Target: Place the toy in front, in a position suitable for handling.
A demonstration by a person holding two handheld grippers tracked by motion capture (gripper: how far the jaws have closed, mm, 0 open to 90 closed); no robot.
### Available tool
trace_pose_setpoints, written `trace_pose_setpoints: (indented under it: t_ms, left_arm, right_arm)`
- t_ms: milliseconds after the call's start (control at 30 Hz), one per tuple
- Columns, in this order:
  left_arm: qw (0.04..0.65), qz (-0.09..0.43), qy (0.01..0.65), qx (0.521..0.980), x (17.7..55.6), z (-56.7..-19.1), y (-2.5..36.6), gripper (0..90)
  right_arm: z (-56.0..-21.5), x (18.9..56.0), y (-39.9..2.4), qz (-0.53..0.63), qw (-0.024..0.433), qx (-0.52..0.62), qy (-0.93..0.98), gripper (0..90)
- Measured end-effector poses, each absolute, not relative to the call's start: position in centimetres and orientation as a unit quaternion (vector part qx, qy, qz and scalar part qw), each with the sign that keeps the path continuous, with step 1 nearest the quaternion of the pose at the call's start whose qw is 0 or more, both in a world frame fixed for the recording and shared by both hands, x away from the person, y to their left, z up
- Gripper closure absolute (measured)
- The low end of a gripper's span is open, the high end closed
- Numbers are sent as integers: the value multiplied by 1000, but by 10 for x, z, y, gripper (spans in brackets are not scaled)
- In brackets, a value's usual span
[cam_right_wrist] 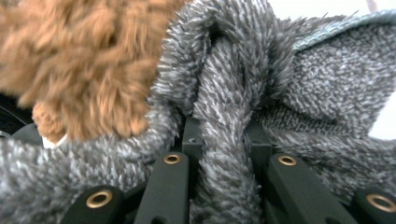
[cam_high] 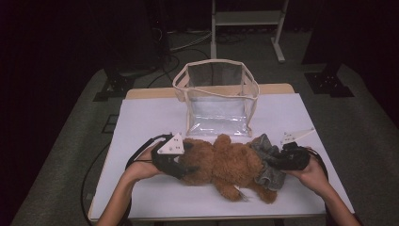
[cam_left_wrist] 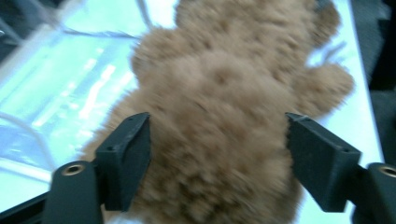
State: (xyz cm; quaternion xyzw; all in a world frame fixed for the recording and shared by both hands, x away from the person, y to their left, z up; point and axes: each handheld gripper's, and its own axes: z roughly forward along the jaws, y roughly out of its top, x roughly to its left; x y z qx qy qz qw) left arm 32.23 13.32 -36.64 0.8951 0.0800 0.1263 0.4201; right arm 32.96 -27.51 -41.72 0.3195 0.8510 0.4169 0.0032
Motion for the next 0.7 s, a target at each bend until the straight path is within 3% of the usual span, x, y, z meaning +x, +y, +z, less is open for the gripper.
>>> trace_pose_setpoints:
  t_ms: [167, 367, 567, 700]
  left_arm:
    - [403, 108, 64, 907, 321, -376, 124, 243]
    - [390, 91, 42, 915, 310, -378, 131, 301]
    - [387, 77, 29, 918, 303, -378, 139, 306]
    - [399, 79, 34, 913, 306, -376, 141, 302]
  right_arm:
    - [-398, 333, -283, 428, 20, 319, 845, 750]
    - [-373, 346, -261, 439, 34, 290, 850, 749]
    - [-382, 353, -236, 419, 23, 271, 866, 749]
    - [-392, 349, -243, 423, 11, 283, 861, 750]
